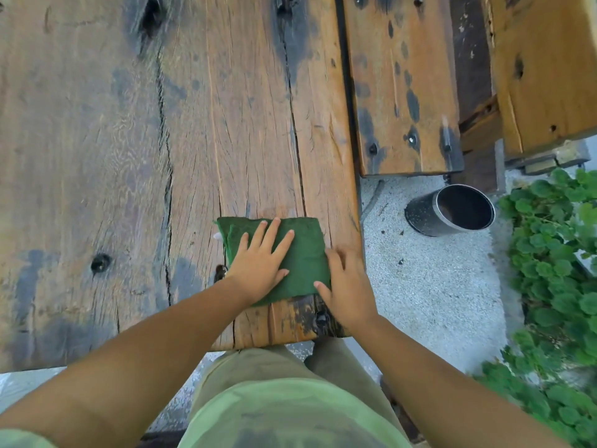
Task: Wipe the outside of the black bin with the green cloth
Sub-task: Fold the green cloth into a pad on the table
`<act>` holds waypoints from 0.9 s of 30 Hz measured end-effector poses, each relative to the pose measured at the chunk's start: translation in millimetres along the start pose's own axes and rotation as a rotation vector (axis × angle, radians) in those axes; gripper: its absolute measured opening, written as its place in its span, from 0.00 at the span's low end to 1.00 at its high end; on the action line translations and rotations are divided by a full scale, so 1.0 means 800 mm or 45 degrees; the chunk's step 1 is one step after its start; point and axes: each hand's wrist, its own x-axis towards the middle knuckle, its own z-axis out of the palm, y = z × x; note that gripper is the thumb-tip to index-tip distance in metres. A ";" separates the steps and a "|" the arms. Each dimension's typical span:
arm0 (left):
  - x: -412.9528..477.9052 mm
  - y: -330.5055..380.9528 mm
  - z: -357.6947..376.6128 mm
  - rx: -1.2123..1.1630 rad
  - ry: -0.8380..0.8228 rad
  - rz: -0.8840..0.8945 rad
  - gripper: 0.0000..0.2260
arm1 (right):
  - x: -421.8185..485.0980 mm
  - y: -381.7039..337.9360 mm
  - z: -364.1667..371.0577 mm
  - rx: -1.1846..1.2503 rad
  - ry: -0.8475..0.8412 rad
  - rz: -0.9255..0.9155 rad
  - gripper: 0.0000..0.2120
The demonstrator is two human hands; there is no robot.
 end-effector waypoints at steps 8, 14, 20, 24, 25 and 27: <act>-0.012 -0.015 0.014 0.003 0.029 0.063 0.38 | 0.022 -0.026 0.009 -0.127 -0.057 -0.196 0.36; -0.018 -0.049 0.026 0.016 -0.015 0.186 0.38 | 0.036 -0.040 0.012 -0.181 -0.151 -0.287 0.35; -0.011 -0.097 0.021 0.204 -0.042 0.494 0.39 | 0.032 -0.063 0.023 -0.124 -0.140 -0.210 0.40; -0.005 -0.108 0.021 0.258 -0.057 0.579 0.40 | 0.040 -0.067 0.027 -0.092 -0.201 -0.131 0.42; -0.002 -0.110 0.020 0.274 -0.057 0.592 0.41 | 0.041 -0.068 0.028 -0.102 -0.214 -0.124 0.42; 0.004 -0.113 0.016 0.276 -0.053 0.608 0.43 | 0.043 -0.070 0.032 -0.150 -0.235 -0.117 0.44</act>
